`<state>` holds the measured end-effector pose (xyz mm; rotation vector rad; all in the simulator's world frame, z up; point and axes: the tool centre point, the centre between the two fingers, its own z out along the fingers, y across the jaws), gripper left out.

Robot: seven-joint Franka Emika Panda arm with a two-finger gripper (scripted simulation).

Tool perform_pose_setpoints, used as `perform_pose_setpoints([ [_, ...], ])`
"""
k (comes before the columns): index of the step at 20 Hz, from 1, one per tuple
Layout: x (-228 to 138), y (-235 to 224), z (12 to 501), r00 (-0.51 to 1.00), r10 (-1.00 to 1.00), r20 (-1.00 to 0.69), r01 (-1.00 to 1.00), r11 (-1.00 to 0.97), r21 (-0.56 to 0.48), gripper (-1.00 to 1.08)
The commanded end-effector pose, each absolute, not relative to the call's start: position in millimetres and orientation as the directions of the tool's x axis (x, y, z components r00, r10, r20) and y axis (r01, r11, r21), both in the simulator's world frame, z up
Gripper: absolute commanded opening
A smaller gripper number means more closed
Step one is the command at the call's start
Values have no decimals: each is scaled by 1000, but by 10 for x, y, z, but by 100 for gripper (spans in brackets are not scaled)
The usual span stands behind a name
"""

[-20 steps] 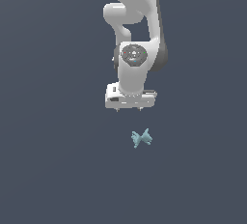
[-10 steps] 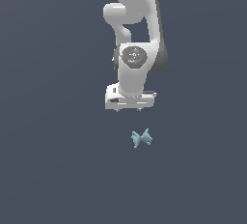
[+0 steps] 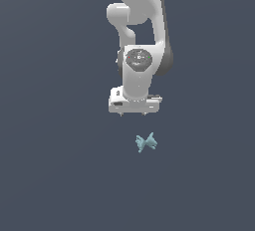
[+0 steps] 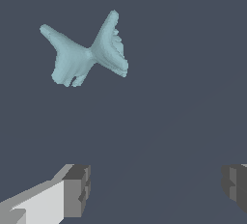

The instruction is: Pick up the object and move it to a goal position.

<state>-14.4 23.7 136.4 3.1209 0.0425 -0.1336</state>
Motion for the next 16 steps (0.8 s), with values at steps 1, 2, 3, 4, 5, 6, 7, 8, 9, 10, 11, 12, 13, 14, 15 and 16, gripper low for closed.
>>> perform_pose_setpoints([
  [1, -123, 247, 1358, 996, -2, -84, -1, -1000, 18, 100],
  [2, -112, 252, 1355, 996, -17, -83, -15, -1000, 19, 100],
  [3, -101, 257, 1351, 996, -32, -82, -31, -999, 19, 100],
  [4, -89, 262, 1348, 996, -49, -81, -48, -999, 20, 100],
  [5, -76, 268, 1344, 995, -67, -79, -66, -998, 21, 100],
  [6, -62, 275, 1340, 993, -86, -78, -85, -996, 22, 100],
  [7, -48, 282, 1335, 991, -106, -77, -105, -994, 22, 100],
  [8, -32, 289, 1331, 989, -128, -75, -126, -992, 23, 100],
  [9, -16, 297, 1326, 986, -150, -74, -149, -989, 24, 100],
  [10, 2, 305, 1320, 982, -174, -72, -173, -985, 25, 100],
  [11, 20, 314, 1315, 978, -199, -70, -198, -980, 26, 100],
  [12, 38, 323, 1309, 972, -225, -68, -223, -974, 27, 100],
  [13, 57, 333, 1303, 966, -250, -66, -249, -968, 27, 100],
  [14, 76, 342, 1297, 959, -276, -64, -275, -961, 28, 100],
  [15, 95, 352, 1291, 952, -301, -63, -300, -954, 29, 100],
  [16, 113, 361, 1285, 943, -326, -61, -325, -945, 29, 100],
])
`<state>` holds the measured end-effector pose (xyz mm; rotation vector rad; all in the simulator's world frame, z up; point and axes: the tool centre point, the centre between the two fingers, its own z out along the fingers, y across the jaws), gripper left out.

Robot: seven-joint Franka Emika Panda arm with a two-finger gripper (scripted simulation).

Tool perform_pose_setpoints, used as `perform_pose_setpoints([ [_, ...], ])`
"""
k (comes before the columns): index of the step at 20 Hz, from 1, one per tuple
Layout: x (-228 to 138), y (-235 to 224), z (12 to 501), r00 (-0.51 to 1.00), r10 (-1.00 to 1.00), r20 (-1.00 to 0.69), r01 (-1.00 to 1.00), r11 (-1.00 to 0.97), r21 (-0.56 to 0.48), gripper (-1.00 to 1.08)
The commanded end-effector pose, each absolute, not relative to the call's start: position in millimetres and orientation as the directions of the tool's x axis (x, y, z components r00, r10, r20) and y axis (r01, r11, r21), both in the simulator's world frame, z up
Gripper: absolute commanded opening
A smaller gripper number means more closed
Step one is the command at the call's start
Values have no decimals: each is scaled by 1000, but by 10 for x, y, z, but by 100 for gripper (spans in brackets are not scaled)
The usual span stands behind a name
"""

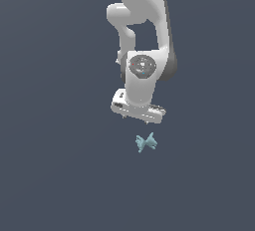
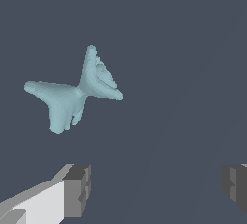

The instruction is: Pick up the object and move it to a goal position.

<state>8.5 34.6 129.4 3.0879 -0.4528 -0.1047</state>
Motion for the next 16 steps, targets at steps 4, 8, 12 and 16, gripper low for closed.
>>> perform_pose_setpoints([
  [4, 187, 401, 1262, 904, -424, -53, -423, -906, 31, 100],
  [8, 259, 442, 1238, 855, -516, -45, -515, -856, 32, 100],
  [12, 330, 485, 1214, 797, -603, -37, -602, -798, 31, 100],
  [16, 400, 530, 1190, 731, -682, -30, -682, -731, 30, 100],
])
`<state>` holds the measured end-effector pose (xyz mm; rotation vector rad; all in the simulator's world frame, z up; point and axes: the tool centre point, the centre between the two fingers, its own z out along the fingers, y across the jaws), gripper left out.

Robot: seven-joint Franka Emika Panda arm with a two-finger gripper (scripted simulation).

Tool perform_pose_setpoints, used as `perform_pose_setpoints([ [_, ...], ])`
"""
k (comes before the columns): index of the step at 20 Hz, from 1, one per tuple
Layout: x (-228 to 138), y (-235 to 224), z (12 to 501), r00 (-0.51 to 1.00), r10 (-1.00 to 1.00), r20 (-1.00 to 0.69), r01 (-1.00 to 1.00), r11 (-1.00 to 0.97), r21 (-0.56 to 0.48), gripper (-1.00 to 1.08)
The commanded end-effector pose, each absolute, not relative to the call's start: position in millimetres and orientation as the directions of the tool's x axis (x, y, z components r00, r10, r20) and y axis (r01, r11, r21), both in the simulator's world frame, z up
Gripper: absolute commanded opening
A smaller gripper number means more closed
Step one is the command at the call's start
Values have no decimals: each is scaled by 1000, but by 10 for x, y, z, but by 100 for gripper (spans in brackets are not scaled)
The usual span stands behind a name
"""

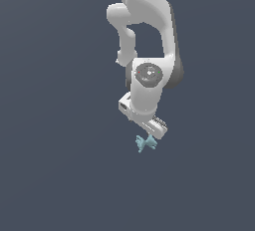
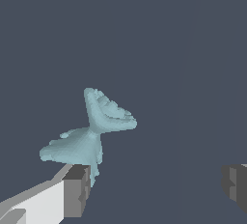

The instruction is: Pick up the object and move it to a goal position.

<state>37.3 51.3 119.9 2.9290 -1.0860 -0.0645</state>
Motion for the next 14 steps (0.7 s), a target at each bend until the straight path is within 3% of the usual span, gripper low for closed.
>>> perform_pose_setpoints([
  [1, 418, 541, 1184, 713, -701, -28, -700, -713, 29, 100],
  [14, 634, 703, 1107, 445, -896, -8, -896, -445, 16, 100],
])
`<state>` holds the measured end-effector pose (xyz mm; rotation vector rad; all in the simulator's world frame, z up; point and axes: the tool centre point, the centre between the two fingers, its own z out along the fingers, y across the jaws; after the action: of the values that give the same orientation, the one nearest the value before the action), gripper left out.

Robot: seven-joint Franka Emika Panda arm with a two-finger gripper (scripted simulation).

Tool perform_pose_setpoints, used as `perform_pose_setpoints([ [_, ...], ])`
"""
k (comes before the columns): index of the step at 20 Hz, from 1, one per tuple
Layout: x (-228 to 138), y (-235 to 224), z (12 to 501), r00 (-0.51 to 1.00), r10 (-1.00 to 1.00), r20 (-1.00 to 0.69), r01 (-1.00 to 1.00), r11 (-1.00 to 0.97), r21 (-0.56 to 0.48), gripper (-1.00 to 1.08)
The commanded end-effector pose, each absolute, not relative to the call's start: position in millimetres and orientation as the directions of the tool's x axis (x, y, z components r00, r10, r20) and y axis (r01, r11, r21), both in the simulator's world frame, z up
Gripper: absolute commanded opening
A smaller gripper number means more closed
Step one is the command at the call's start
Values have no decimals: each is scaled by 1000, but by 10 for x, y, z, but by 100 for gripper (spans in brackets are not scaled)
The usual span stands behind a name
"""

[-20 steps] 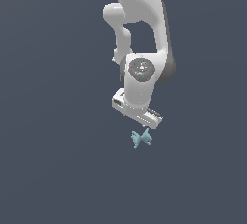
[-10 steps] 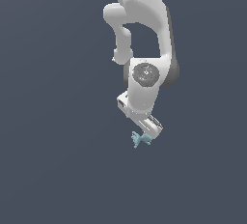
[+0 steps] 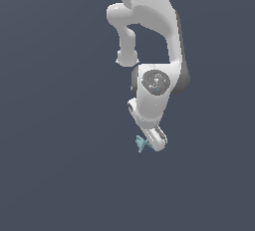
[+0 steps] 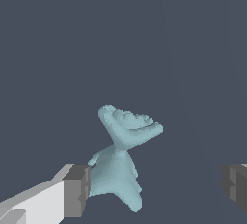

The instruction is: Pick up the object and move it to a goal position.

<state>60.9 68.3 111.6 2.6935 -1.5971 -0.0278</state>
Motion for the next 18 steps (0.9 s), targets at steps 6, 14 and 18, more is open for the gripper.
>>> perform_pose_setpoints([
  [6, 711, 770, 1079, 331, -944, -3, -944, -331, 8, 100],
  [14, 768, 823, 1058, 243, -970, 0, -970, -243, 1, 100],
  [18, 777, 832, 1054, 228, -974, 0, -974, -228, 0, 100],
])
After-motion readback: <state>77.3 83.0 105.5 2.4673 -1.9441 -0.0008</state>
